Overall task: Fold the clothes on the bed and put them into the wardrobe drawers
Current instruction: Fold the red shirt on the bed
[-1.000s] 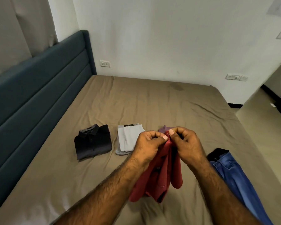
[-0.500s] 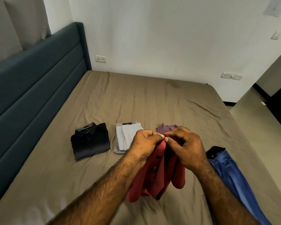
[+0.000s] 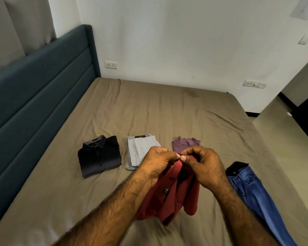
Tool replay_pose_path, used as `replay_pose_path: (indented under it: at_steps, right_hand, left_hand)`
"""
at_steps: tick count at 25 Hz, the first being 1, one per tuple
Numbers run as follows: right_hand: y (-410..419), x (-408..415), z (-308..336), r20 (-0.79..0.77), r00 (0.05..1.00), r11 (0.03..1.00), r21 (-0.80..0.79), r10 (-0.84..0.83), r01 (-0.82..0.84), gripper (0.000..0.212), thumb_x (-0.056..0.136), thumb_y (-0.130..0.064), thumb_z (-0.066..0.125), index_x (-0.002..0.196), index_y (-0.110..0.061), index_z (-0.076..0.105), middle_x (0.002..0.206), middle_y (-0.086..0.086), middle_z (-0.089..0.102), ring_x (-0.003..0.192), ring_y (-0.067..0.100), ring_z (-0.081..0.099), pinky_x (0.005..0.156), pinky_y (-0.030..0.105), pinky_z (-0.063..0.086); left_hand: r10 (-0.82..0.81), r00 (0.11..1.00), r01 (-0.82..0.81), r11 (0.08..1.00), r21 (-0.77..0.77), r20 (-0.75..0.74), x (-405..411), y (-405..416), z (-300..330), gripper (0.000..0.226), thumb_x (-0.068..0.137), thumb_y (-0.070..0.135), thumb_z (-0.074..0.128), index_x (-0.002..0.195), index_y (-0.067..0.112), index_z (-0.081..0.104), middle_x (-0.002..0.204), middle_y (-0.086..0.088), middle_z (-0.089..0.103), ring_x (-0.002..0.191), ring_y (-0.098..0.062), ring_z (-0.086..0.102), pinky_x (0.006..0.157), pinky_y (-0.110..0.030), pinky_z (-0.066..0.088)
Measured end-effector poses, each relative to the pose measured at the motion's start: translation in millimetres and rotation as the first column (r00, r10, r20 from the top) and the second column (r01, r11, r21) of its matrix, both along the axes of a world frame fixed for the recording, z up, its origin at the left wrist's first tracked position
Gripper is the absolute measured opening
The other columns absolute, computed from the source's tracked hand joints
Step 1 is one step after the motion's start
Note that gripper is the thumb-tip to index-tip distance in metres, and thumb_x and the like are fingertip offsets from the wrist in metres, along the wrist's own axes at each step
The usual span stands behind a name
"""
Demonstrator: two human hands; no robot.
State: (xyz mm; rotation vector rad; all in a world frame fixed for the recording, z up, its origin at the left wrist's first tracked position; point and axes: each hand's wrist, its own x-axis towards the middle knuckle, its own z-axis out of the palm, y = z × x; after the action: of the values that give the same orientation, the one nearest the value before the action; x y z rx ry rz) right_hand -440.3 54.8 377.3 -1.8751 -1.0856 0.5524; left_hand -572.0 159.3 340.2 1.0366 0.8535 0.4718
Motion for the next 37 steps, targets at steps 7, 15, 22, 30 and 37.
replay_pose_path:
  at_steps: [7, 15, 22, 30, 37]
  right_hand:
    - [-3, 27, -11, 0.588, 0.791, 0.817, -0.532, 0.168, 0.221, 0.015, 0.098, -0.034, 0.066, 0.087, -0.025, 0.066, 0.09, -0.002, 0.067, 0.08, 0.016, 0.063, 0.07, 0.031, 0.053]
    - [-13, 17, -16, -0.627, 0.765, 0.974, -0.226, -0.149, 0.005, 0.025, 0.1, -0.018, 0.063, 0.081, -0.015, 0.079, 0.077, 0.003, 0.069, 0.076, 0.014, 0.056, 0.071, 0.036, 0.043]
    - [-26, 9, -24, -0.072, 0.996, 0.996, -0.067, 0.049, -0.054, 0.021, 0.105, -0.021, 0.062, 0.087, -0.025, 0.073, 0.081, -0.002, 0.072, 0.072, 0.008, 0.065, 0.066, 0.026, 0.053]
    - [-40, 9, -30, -0.146, 0.989, 0.999, 0.024, 0.037, -0.033, 0.019, 0.104, -0.015, 0.063, 0.096, -0.023, 0.079, 0.087, -0.006, 0.079, 0.081, 0.012, 0.075, 0.072, 0.028, 0.062]
    - [-51, 14, -24, -0.175, 0.984, 0.993, 0.115, 0.031, -0.01, 0.017, 0.099, -0.009, 0.07, 0.097, -0.021, 0.081, 0.088, -0.009, 0.08, 0.082, 0.008, 0.076, 0.072, 0.018, 0.058]
  left_hand:
    - [-0.022, 0.991, 0.03, 0.998, 0.055, -0.136, -1, -2, -17, 0.022, 0.086, 0.007, 0.075, 0.09, -0.014, 0.072, 0.072, -0.019, 0.065, 0.058, -0.02, 0.055, 0.055, -0.025, 0.047]
    - [-0.076, 0.985, 0.087, 0.994, 0.071, -0.154, 2, -11, -15, 0.014, 0.084, 0.012, 0.076, 0.073, 0.003, 0.076, 0.066, -0.015, 0.065, 0.057, -0.022, 0.055, 0.06, -0.031, 0.046]
    - [-0.089, 0.988, 0.102, 0.989, 0.105, -0.125, 1, -18, -3, 0.016, 0.086, 0.012, 0.076, 0.084, -0.004, 0.076, 0.072, -0.015, 0.071, 0.061, -0.02, 0.06, 0.061, -0.028, 0.049]
    - [-0.089, 0.984, 0.1, 0.993, 0.069, -0.156, 6, -32, 0, 0.024, 0.081, 0.015, 0.079, 0.085, -0.008, 0.075, 0.073, -0.028, 0.068, 0.059, -0.024, 0.059, 0.061, -0.029, 0.048]
    - [-0.054, 0.994, 0.051, 0.998, -0.032, -0.098, 18, -40, -1, 0.017, 0.085, 0.004, 0.072, 0.068, 0.002, 0.073, 0.062, -0.013, 0.063, 0.051, -0.019, 0.055, 0.054, -0.024, 0.046]
